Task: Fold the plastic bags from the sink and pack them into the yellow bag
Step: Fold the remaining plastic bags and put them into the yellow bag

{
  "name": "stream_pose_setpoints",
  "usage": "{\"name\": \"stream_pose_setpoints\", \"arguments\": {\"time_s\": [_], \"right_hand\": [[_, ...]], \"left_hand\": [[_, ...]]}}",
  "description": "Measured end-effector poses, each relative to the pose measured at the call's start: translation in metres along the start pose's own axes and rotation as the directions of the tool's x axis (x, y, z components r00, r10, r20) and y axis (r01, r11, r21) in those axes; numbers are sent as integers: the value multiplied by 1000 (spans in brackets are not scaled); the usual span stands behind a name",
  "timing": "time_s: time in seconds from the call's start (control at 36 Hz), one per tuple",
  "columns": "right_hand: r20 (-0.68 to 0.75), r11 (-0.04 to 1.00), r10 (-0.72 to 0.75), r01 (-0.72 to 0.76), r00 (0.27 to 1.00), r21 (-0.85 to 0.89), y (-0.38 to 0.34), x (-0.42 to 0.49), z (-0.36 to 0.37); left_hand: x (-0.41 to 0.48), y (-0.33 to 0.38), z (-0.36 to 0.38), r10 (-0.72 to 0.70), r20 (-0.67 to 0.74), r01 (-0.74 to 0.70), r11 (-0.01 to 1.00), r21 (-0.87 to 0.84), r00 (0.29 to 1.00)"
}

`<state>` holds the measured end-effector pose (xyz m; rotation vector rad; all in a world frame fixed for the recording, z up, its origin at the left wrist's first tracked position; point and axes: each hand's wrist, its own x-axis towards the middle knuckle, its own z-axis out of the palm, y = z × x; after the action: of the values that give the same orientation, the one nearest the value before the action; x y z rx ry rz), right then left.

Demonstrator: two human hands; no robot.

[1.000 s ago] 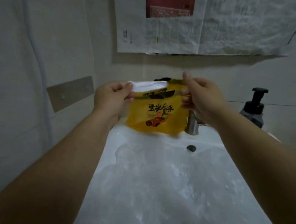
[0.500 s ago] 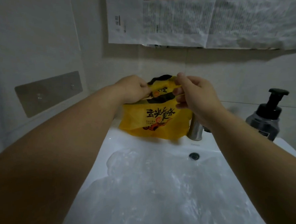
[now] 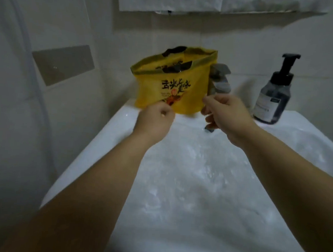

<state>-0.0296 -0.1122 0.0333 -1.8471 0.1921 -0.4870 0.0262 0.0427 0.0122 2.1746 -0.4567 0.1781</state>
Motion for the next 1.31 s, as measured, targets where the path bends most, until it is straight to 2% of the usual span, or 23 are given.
{"name": "stream_pose_setpoints", "arguments": {"time_s": [0.03, 0.08, 0.17, 0.22, 0.28, 0.33, 0.39, 0.42, 0.47, 0.56, 0.61, 0.64, 0.72, 0.83, 0.89, 0.97, 1.06, 1.11, 1.17, 1.22, 1.25, 1.28, 1.31], "right_hand": [[19, 999, 33, -33, 999, -18, 6, -10, -2], [69, 993, 98, -92, 993, -78, 14, -26, -6], [161, 979, 175, -155, 971, -131, 24, -48, -12], [228, 966, 221, -181, 948, -184, 32, -60, -15], [288, 949, 268, -200, 919, -245, 38, -68, -15], [390, 939, 319, -233, 863, -254, 41, -75, -16], [511, 926, 378, -316, 772, -207, 40, -78, -19], [555, 922, 385, -340, 738, -188, 39, -80, -21], [569, 936, 351, -298, 744, -188, 38, -80, -22], [378, 967, 223, -155, 898, -202, 39, -74, -22], [235, 975, 217, -221, 947, -12, 41, -66, -28], [207, 951, 245, -276, 947, 138, 41, -63, -31], [236, 798, 302, -381, 923, 467, 45, -59, -40], [217, 765, 326, -392, 920, 511, 52, -56, -40], [205, 749, 336, -392, 919, 533, 53, -52, -39], [115, 735, 390, -384, 913, 559, 55, -46, -42], [17, 699, 435, -350, 900, 624, 58, -40, -48], [23, 677, 418, -329, 908, 658, 58, -37, -50], [104, 668, 357, -332, 928, 666, 57, -36, -48], [181, 672, 299, -342, 937, 657, 55, -38, -45], [212, 681, 282, -351, 936, 642, 52, -39, -43], [233, 700, 270, -357, 934, 619, 52, -39, -42], [253, 714, 263, -364, 931, 598, 51, -40, -41]], "left_hand": [[-11, -4, 7, -62, 146, 47, 993, 105, 987], [-29, -7, 15, -216, 413, 52, 927, 372, 885], [-51, -8, 18, -379, 572, -19, 822, 569, 727], [-59, -9, 20, -370, 579, -127, 755, 643, 727], [-63, -9, 20, -331, 523, -124, 744, 657, 786], [-64, -10, 23, -259, 442, -20, 845, 535, 859], [-63, -5, 26, -167, 314, 110, 976, 190, 935], [-62, 1, 29, -149, 247, 157, 988, -13, 957], [-57, 13, 32, -179, 147, 219, 918, -331, 973], [-47, 25, 35, -231, 162, 279, 706, -651, 960], [-42, 28, 36, -220, 220, 307, 550, -777, 950], [-39, 28, 37, -207, 233, 309, 522, -795, 950], [-38, 20, 46, -163, 228, 279, 644, -713, 960], [-40, 7, 64, -84, 267, 221, 812, -540, 960], [-38, 6, 66, -106, 177, 175, 879, -443, 979], [-34, 1, 58, -170, 40, 171, 886, -430, 985], [-29, -12, 51, -255, -129, 241, 963, -118, 958], [-29, -15, 48, -322, -177, 351, 920, 172, 930], [-33, -11, 49, -270, -204, 329, 869, 370, 941], [-35, -6, 54, -4, -254, 99, 926, 365, 967], [-36, -2, 56, 125, -275, -54, 966, 254, 953], [-36, 2, 58, 172, -268, -160, 985, 66, 948], [-36, 6, 60, 144, -211, -175, 975, -134, 967]]}}
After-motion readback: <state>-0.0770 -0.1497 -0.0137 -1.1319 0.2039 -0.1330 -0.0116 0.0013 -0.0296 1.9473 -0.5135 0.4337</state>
